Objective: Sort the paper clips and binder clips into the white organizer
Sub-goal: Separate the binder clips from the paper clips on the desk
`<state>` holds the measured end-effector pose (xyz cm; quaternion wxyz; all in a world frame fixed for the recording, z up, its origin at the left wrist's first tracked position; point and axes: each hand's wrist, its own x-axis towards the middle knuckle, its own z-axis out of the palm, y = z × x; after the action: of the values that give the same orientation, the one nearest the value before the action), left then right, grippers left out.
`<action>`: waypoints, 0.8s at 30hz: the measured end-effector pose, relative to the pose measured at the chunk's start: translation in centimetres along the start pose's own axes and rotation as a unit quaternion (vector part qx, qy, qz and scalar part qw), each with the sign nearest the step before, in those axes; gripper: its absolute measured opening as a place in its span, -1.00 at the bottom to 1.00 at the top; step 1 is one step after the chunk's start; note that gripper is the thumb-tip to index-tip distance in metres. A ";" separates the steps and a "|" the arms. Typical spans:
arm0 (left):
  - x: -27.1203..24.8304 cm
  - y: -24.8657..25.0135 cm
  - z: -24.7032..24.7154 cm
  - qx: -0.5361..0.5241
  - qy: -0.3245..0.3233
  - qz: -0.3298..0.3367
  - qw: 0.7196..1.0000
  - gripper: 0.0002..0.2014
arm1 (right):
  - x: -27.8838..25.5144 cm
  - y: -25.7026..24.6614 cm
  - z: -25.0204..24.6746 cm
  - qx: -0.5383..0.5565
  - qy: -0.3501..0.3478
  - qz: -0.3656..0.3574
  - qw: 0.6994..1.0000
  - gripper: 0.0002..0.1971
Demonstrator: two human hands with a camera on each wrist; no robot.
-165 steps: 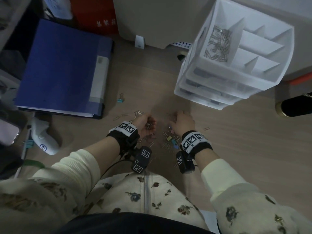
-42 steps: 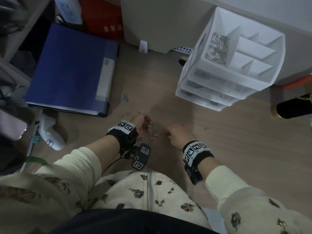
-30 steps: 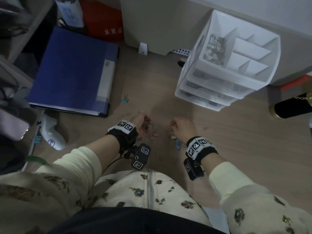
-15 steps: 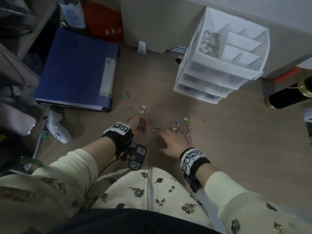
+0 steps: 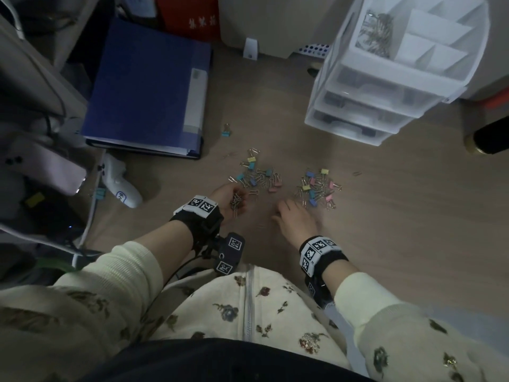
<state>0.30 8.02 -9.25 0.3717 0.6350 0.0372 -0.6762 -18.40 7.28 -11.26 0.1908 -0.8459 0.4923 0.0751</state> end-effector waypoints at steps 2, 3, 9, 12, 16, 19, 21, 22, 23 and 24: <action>-0.2 0.0 -0.1 0.004 -0.005 0.002 1.000 -0.76 | -0.1 -0.1 -0.1 -0.010 0.019 -0.018 1.000 -0.78; -0.3 0.0 -0.1 0.007 -0.010 0.002 1.000 -0.76 | -0.2 -0.3 -0.1 -0.016 0.024 -0.026 0.999 -0.79; -0.7 0.1 -0.4 0.007 -0.017 0.001 1.000 -0.74 | 0.0 -0.4 -0.3 -0.048 0.029 -0.025 0.998 -0.64; -0.7 0.0 -0.5 0.012 -0.022 0.003 1.000 -0.75 | 0.0 -0.3 -0.4 -0.068 0.035 -0.010 0.997 -0.67; -0.8 0.1 -0.5 0.013 -0.021 0.001 1.000 -0.75 | 0.4 0.0 -0.5 -0.053 0.044 0.029 0.997 -0.76; -0.9 0.1 -0.2 0.006 -0.023 -0.003 1.000 -0.72 | 0.7 0.6 -0.8 -0.045 0.075 0.047 0.995 -0.76; -1.0 0.2 0.2 0.002 -0.024 -0.002 1.000 -0.69 | 0.9 1.0 -1.5 -0.035 0.068 0.066 0.995 -0.71; -1.0 0.2 0.4 0.000 -0.026 -0.002 1.000 -0.69 | 1.0 1.3 -1.9 -0.019 0.073 0.078 0.994 -0.70; -1.1 0.3 0.7 -0.005 -0.031 -0.002 0.999 -0.69 | 1.0 1.4 -2.4 0.006 0.084 0.088 0.993 -0.71; -1.1 0.3 0.9 -0.008 -0.036 -0.003 0.999 -0.69 | 1.0 1.5 -2.9 0.039 0.092 0.096 0.990 -0.73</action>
<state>-0.40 7.87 -7.97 0.3759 0.6072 0.0306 -0.6994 -19.38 4.61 -9.28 0.1698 -0.7900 0.5891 -0.0048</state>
